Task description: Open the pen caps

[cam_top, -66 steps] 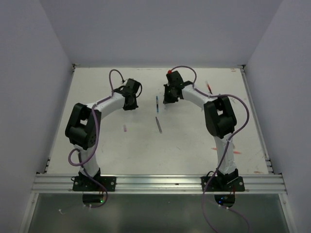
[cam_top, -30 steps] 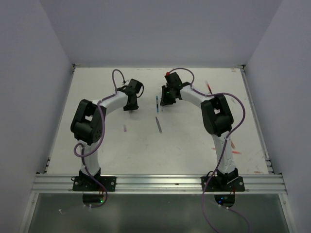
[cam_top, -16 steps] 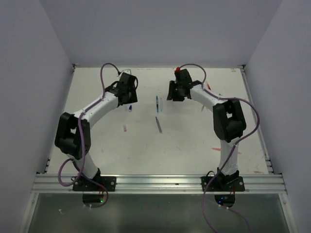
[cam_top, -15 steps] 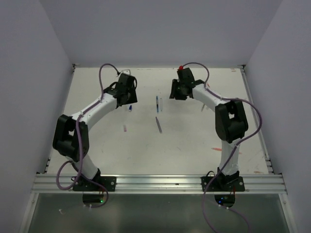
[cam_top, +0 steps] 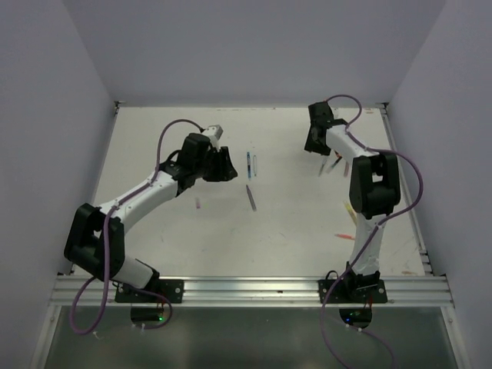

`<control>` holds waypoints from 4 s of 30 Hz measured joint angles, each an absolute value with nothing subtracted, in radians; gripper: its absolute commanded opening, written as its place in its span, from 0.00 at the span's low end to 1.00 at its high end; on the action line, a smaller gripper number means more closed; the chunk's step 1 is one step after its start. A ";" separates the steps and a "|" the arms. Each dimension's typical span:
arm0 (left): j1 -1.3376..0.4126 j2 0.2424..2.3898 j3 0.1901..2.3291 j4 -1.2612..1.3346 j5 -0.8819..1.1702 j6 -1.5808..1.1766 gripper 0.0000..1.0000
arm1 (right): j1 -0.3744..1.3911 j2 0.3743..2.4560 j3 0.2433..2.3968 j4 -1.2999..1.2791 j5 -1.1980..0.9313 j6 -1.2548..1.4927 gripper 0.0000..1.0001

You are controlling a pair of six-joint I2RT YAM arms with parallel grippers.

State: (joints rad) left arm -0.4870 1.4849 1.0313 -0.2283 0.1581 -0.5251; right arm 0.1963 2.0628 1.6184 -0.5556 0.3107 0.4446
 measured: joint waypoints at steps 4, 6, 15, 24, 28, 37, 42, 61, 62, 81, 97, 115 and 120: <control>-0.492 1.454 1.002 -0.215 0.184 -0.512 0.53 | 0.196 2.101 1.642 -0.577 0.348 0.441 0.46; -0.492 1.449 0.992 -0.205 0.190 -0.511 0.53 | 0.192 2.111 1.645 -0.582 0.361 0.439 0.46; -0.492 1.448 0.949 -0.192 0.203 -0.511 0.53 | 0.172 2.127 1.645 -0.587 0.405 0.425 0.46; -0.492 1.448 0.944 -0.187 0.207 -0.511 0.54 | 0.136 2.156 1.642 -0.578 0.374 0.426 0.43; -0.492 1.445 0.944 -0.187 0.207 -0.511 0.54 | 0.127 2.162 1.626 -0.564 0.347 0.429 0.35; -0.492 1.425 0.942 -0.187 0.206 -0.511 0.54 | 0.124 2.158 1.600 -0.482 0.262 0.440 0.00; -0.492 1.420 0.921 -0.163 0.226 -0.513 0.51 | 0.137 2.085 1.481 -0.384 0.152 0.474 0.00; -0.493 1.466 0.876 0.003 0.312 -0.566 0.50 | 0.549 1.732 1.073 0.176 -0.318 0.878 0.00; -0.494 1.468 0.876 0.005 0.311 -0.567 0.50 | 0.556 1.732 1.072 0.188 -0.322 0.889 0.00; -0.532 1.473 0.857 0.015 0.307 -0.593 0.09 | 0.577 1.732 1.071 0.252 -0.309 0.935 0.00; -0.703 1.474 0.911 -0.168 -0.182 -0.587 0.00 | 0.607 1.789 1.111 0.216 -0.252 1.023 0.00; -0.582 1.266 0.612 0.432 0.552 -0.636 0.00 | 0.481 1.961 1.201 0.735 -0.643 1.067 0.00; -0.582 1.262 0.683 0.274 0.421 -0.599 0.00 | 0.474 1.953 1.236 0.515 -0.521 0.965 0.00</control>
State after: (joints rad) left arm -0.5819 1.2625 0.6830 0.2737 0.4206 -0.5991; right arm 0.4740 1.9526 1.2362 0.5152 -0.5209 0.9649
